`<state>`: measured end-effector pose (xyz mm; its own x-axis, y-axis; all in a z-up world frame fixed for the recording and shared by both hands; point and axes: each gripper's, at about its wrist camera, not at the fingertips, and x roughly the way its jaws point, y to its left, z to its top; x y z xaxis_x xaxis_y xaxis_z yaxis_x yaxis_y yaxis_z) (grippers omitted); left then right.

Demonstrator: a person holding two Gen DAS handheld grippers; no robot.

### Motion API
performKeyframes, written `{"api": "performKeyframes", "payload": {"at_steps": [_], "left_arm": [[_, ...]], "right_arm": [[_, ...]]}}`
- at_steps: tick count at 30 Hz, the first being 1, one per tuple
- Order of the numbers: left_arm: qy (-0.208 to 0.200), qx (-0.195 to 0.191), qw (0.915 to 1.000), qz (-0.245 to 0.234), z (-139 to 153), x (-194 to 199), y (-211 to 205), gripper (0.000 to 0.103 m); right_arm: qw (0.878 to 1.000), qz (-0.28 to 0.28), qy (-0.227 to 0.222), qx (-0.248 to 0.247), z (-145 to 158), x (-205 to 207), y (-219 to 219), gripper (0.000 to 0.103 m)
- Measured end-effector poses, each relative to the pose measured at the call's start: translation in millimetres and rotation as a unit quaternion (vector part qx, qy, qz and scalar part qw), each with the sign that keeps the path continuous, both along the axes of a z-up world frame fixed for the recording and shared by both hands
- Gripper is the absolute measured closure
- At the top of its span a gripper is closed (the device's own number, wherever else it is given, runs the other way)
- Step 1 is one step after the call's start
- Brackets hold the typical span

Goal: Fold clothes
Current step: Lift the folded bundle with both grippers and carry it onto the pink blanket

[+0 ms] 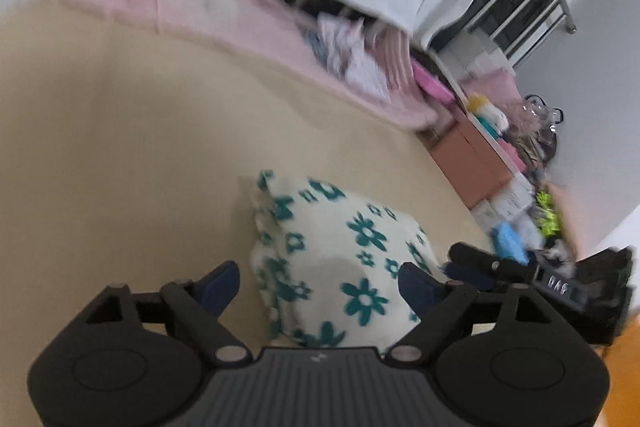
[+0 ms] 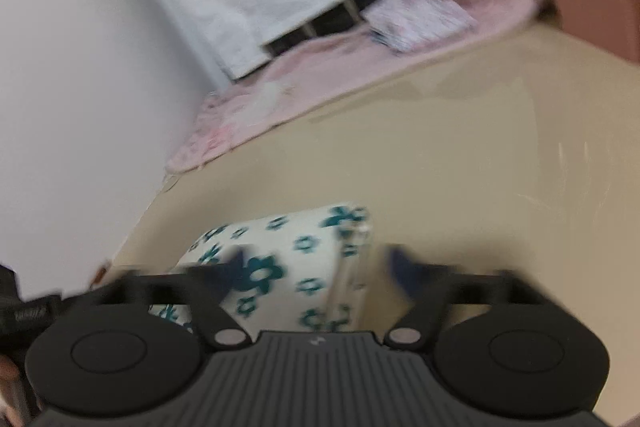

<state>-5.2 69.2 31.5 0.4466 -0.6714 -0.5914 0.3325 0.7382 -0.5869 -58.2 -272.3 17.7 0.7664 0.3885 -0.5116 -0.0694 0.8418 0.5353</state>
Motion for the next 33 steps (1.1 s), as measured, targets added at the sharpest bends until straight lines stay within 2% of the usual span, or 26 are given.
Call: {"api": "performKeyframes", "payload": {"at_steps": [3, 5, 6, 8, 9, 10, 11, 12, 13, 17, 21, 23, 28, 33], "left_arm": [[0.030, 0.021, 0.9993, -0.011, -6, 19, -10, 0.019], [0.004, 0.040, 0.9975, -0.057, -8, 25, -20, 0.020], [-0.004, 0.036, 0.9966, -0.074, -11, 28, -22, 0.023], [0.007, 0.005, 0.9968, -0.080, -19, 35, -20, 0.037], [0.028, -0.016, 0.9966, -0.076, -24, 41, -17, 0.051], [0.046, -0.035, 0.9958, -0.072, -29, 45, -15, 0.056], [0.048, -0.045, 0.9956, -0.067, -30, 46, -12, 0.060], [0.039, -0.050, 0.9961, -0.061, -30, 44, -10, 0.069], [0.025, -0.052, 0.9967, -0.057, -26, 42, -7, 0.072], [-0.030, -0.060, 0.9970, -0.040, -5, 43, 3, 0.073], [-0.069, -0.074, 0.9946, -0.023, 22, 73, 17, 0.073], [-0.101, -0.063, 0.9928, -0.010, 43, 95, 24, 0.073], [-0.145, -0.028, 0.9887, 0.028, 91, 174, 50, 0.073], [-0.138, -0.006, 0.9876, 0.075, 108, 270, 78, 0.072]], "right_arm": [[0.999, 0.027, 0.038, 0.022, -9, 9, -6, 0.026], [0.997, 0.044, 0.050, 0.024, -15, 11, -2, 0.029], [0.997, 0.053, 0.051, 0.026, -17, 12, 0, 0.031], [0.996, 0.068, 0.052, 0.037, -20, 19, 3, 0.038], [0.995, 0.072, 0.054, 0.047, -22, 23, 2, 0.046], [0.994, 0.075, 0.057, 0.057, -24, 27, 2, 0.058], [0.993, 0.075, 0.058, 0.071, -25, 30, 0, 0.063], [0.992, 0.075, 0.058, 0.085, -26, 33, -2, 0.072], [0.991, 0.074, 0.058, 0.098, -27, 35, -4, 0.078], [0.989, 0.087, 0.039, 0.114, -15, 47, -1, 0.081], [0.987, 0.107, 0.012, 0.119, 14, 80, 9, 0.081], [0.987, 0.117, -0.008, 0.110, 33, 106, 20, 0.081], [0.985, 0.138, -0.047, 0.091, 89, 211, 66, 0.081], [0.984, 0.143, -0.047, 0.093, 111, 313, 110, 0.082]]}}
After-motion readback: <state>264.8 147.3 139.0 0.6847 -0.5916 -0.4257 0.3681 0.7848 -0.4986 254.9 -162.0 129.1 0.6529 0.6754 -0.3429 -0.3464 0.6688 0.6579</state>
